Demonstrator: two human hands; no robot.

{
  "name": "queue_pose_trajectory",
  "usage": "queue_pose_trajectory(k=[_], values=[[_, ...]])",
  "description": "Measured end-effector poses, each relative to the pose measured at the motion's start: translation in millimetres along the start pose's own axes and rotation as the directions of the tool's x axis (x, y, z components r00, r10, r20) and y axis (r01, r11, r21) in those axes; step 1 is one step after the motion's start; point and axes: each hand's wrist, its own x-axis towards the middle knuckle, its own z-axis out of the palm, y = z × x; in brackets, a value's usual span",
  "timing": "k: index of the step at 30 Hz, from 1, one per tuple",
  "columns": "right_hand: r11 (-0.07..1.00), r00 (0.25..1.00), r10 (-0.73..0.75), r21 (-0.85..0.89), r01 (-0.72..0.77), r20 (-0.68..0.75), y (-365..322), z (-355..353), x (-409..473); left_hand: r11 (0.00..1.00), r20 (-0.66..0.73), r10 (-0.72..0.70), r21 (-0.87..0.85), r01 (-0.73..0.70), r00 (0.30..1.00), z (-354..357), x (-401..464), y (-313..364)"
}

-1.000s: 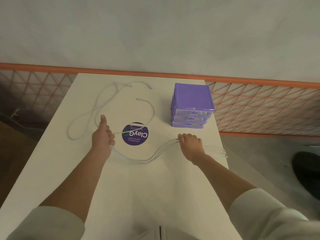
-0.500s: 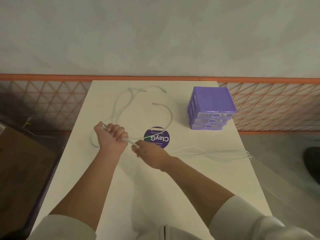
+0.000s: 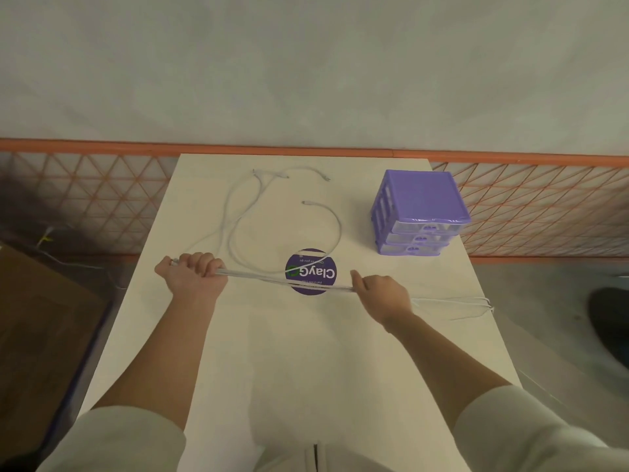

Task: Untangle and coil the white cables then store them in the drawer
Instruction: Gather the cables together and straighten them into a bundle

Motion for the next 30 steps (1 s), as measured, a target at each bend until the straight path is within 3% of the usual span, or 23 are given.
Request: queue_pose_trajectory(k=[4,10,13,21,30], values=[[0.992,0.991,0.115,0.045,-0.118,0.061,28,-1,9,1.0,-0.06,0.013,0.0,-0.013,0.998,-15,3,4],[0.984,0.987,0.143,-0.094,-0.15,-0.075,54,1,22,0.999,-0.061,-0.034,0.006,0.035,0.998,-33,10,7],[0.975,0.984,0.181,-0.13,-0.179,-0.001,57,18,25,0.999,-0.063,-0.025,0.019,0.026,0.998,-37,10,2],[0.978,0.97,0.205,0.019,-0.209,0.128,19,18,65,0.997,0.006,0.015,0.072,-0.016,1.0,-39,20,20],[0.959,0.96,0.166,0.191,-0.211,0.225,-25,20,110,0.997,-0.07,0.044,0.073,-0.038,0.997,-27,36,34]])
